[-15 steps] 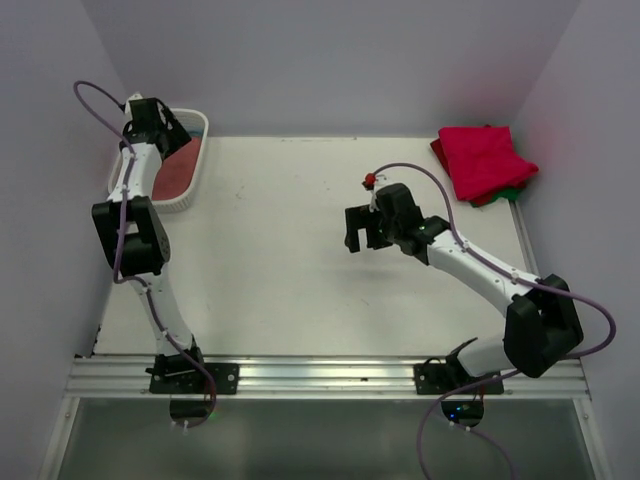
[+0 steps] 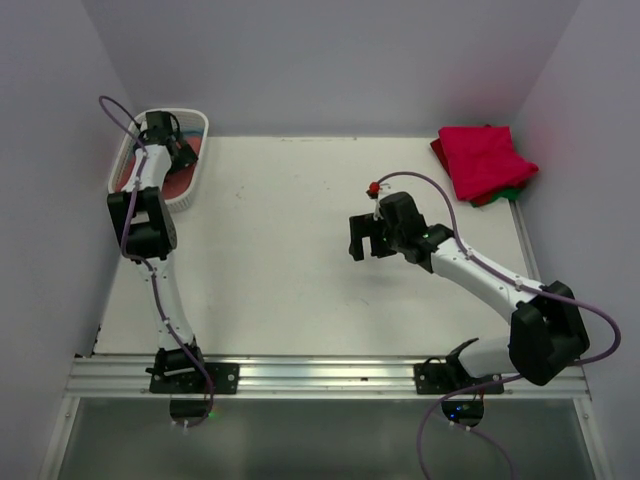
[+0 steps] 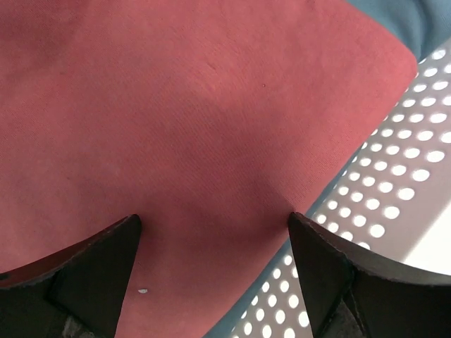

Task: Fold and stack the t-shirts
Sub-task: Grab the tshirt from the pile

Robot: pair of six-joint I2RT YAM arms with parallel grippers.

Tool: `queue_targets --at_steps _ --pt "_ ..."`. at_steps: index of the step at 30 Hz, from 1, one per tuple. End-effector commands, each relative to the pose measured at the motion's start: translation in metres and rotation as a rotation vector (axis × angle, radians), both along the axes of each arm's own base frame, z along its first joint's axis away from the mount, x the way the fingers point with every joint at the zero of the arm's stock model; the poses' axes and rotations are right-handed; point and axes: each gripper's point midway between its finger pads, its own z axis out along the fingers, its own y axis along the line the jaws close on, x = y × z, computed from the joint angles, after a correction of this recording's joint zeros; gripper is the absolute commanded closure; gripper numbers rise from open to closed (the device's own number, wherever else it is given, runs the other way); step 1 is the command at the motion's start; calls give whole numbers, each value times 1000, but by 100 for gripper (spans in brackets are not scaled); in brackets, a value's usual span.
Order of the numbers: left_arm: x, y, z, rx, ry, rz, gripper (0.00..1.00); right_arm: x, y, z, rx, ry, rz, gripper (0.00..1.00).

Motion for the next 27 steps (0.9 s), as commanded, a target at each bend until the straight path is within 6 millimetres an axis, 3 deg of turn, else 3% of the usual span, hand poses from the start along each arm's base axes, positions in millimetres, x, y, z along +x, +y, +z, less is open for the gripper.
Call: queue_targets --at_steps 1,2,5,6,7,8,9,12,13,15,16,17,18,19,22,25,27 --pt "6 9 2 39 8 -4 11 3 1 13 35 -37 -13 1" --pt "7 9 0 38 16 -5 13 3 1 13 37 -36 -16 1" --pt "6 9 -13 23 36 -19 40 4 -3 11 24 -39 -31 1" --pt "6 11 -14 20 34 -18 66 3 -4 10 21 -38 -34 1" --pt "7 11 -12 20 30 -20 82 2 -5 9 18 -36 -35 1" --pt "7 11 -10 20 25 -21 95 2 -5 8 16 -35 -36 1" --pt "7 10 -8 16 18 -22 100 2 -6 7 15 -34 -36 1" --pt "12 4 27 9 -67 -39 100 0 -8 4 7 -27 -41 1" --pt "13 2 57 9 -125 -34 100 -1 -8 2 3 -22 -41 1" --pt "13 -4 90 17 -184 -41 100 -1 -9 0 -2 -19 -42 1" --pt "10 -8 127 30 -249 -43 100 -1 -9 -2 -5 -16 -43 1" --pt "9 -12 146 37 -281 -46 100 -2 -9 -3 -8 -14 -41 1" --pt "8 -25 165 39 -313 -64 100 -1 -9 -3 -7 -14 -41 1" --pt "2 -33 196 42 -367 -75 100 -1 -9 -3 -9 -13 -42 1" --pt "-9 -73 251 22 -466 -165 100 1 -10 0 -10 -23 -49 1" --pt "-25 -123 291 -6 -536 -286 100 3 -13 6 -14 -42 -70 1" --pt "-37 -161 300 -60 -552 -382 100 4 -15 11 -7 -58 -87 1"
